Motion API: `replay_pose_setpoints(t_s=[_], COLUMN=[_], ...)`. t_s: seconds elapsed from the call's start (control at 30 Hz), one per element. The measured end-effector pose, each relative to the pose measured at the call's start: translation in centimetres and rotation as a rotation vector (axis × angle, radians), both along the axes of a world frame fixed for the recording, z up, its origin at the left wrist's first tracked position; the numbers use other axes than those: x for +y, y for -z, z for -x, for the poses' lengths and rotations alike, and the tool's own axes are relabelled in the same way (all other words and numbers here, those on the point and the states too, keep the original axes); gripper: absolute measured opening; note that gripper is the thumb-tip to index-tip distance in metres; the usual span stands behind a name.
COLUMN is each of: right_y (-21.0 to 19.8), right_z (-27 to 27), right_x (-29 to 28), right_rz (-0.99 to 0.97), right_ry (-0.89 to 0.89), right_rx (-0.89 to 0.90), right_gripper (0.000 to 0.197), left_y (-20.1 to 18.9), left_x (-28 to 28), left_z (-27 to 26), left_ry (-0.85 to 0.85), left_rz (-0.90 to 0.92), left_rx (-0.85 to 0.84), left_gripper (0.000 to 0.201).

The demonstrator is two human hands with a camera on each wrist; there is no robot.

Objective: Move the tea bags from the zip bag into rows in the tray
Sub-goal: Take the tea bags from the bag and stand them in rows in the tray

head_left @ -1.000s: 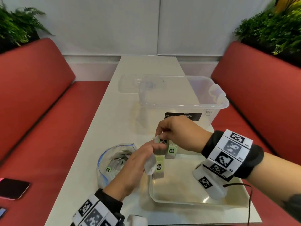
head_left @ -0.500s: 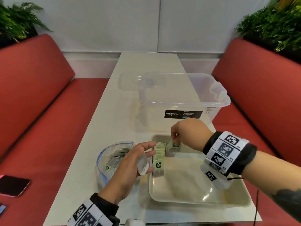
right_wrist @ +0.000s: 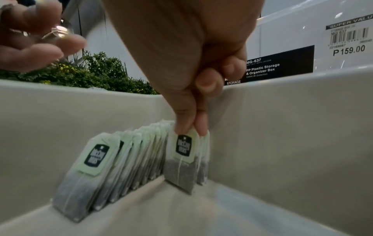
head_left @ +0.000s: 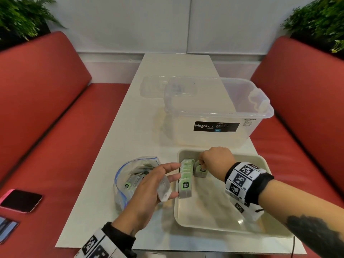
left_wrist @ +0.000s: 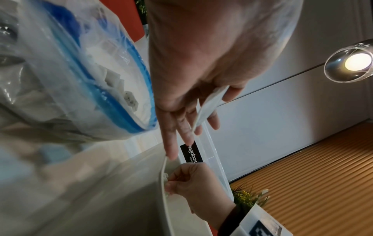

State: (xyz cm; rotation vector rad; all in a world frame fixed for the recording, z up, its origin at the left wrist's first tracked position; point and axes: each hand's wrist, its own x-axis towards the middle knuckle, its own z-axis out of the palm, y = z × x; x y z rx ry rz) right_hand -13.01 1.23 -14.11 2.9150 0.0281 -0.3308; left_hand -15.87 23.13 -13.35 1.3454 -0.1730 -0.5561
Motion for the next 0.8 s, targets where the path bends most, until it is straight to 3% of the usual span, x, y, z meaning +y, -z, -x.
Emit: replay_pose_setpoints(t_s=[0.43,0.57,0.67,0.73,0.8], right_y=[1.0,0.5,-0.9,-1.9,-2.9], right_z=[0.2,0.3,1.1,2.0,2.9], right_x=[-0.2,-0.6,-0.3,0.6,1.8], right_rz=[0.046,-0.036,-0.218,-0.396,-0.491], right_ry=[0.004,0.023,0.051,-0.046,-0.321], right_rx=[-0.057,-0.117,-0.198,-0.329,-0.477], right_gripper=[0.021,0.022,0.025,0.018,0.025], left_y=[-0.4,-0.5,-0.7,-1.0,-1.4], left_x=[-0.3,-0.5,-0.8,-1.2,-1.6], left_z=[0.1,-0.2,-0.7,-1.1,-1.4], left_ry=[0.006,-0.062,-0.160,-0.209,-0.246], left_rz=[-0.042,-0.062,-0.032,0.086,0.232], left_rx=[-0.022,-0.050,-0.016,0.091,0.222], left_gripper=[0.039,0.044,0.040,0.039,0.038])
